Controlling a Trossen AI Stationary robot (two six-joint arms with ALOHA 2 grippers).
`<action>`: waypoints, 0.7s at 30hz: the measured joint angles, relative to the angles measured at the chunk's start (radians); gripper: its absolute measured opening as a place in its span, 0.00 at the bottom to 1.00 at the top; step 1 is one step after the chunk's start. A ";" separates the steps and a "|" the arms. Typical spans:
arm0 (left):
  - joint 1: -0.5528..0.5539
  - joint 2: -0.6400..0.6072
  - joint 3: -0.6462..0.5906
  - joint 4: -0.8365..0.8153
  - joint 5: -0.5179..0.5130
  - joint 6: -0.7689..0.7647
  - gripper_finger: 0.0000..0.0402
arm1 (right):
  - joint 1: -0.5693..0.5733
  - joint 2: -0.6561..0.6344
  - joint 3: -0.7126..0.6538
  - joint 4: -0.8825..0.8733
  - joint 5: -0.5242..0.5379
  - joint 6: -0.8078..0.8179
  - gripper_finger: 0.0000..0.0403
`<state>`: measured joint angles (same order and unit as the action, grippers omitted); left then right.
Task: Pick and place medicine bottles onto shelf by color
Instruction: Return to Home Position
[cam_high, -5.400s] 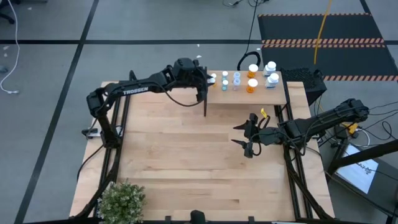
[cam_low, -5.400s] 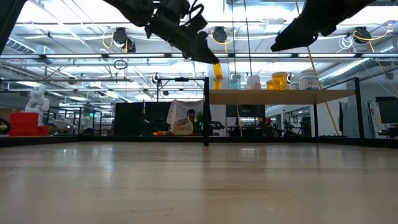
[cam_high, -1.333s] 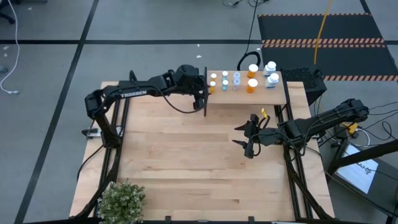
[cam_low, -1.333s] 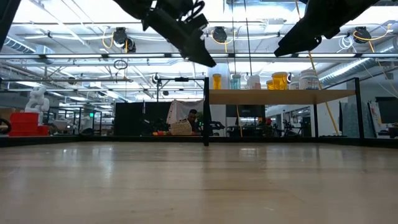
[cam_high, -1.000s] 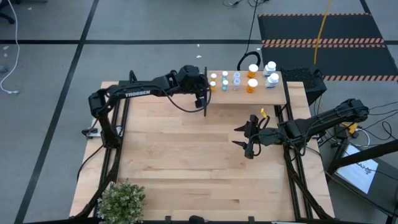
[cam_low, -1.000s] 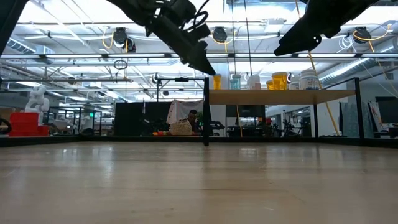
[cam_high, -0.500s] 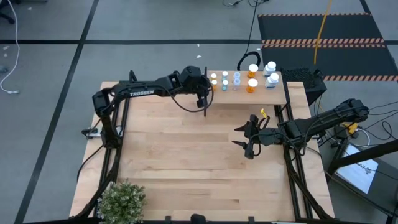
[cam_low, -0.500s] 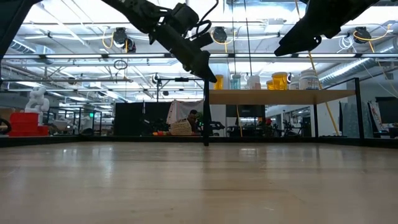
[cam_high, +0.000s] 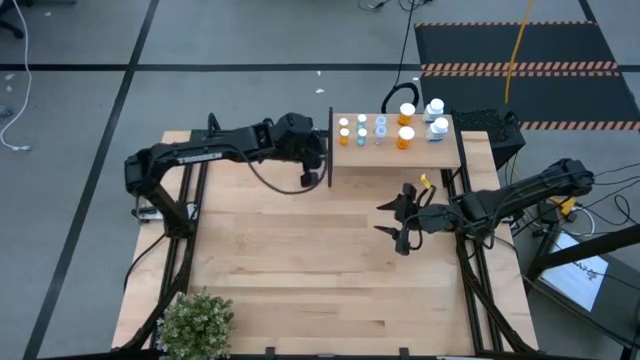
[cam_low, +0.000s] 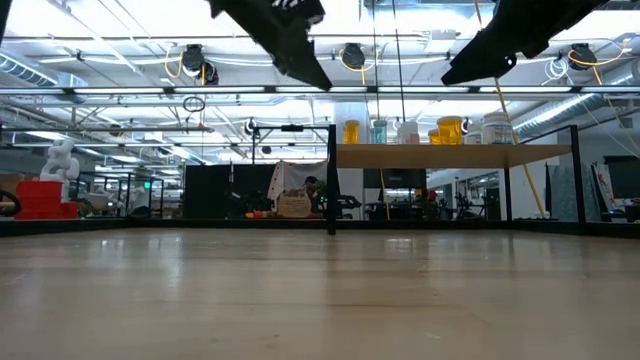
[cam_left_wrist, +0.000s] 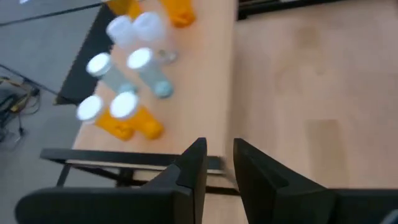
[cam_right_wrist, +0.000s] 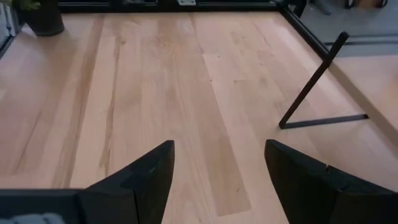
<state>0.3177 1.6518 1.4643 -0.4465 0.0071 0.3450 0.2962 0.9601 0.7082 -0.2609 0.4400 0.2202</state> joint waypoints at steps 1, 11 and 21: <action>-0.015 -0.008 0.000 -0.012 0.000 -0.007 0.20 | 0.000 -0.009 0.000 -0.003 -0.001 -0.010 0.60; -0.130 -0.196 -0.233 0.067 -0.069 -0.088 0.20 | 0.000 -0.148 -0.005 -0.073 -0.053 -0.096 0.33; -0.215 -0.478 -0.710 0.517 -0.135 -0.187 0.20 | 0.000 -0.282 -0.169 -0.035 -0.103 -0.120 0.02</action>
<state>0.1024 1.1736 0.7540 0.0706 -0.1279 0.1581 0.2962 0.6781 0.5396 -0.2955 0.3370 0.0999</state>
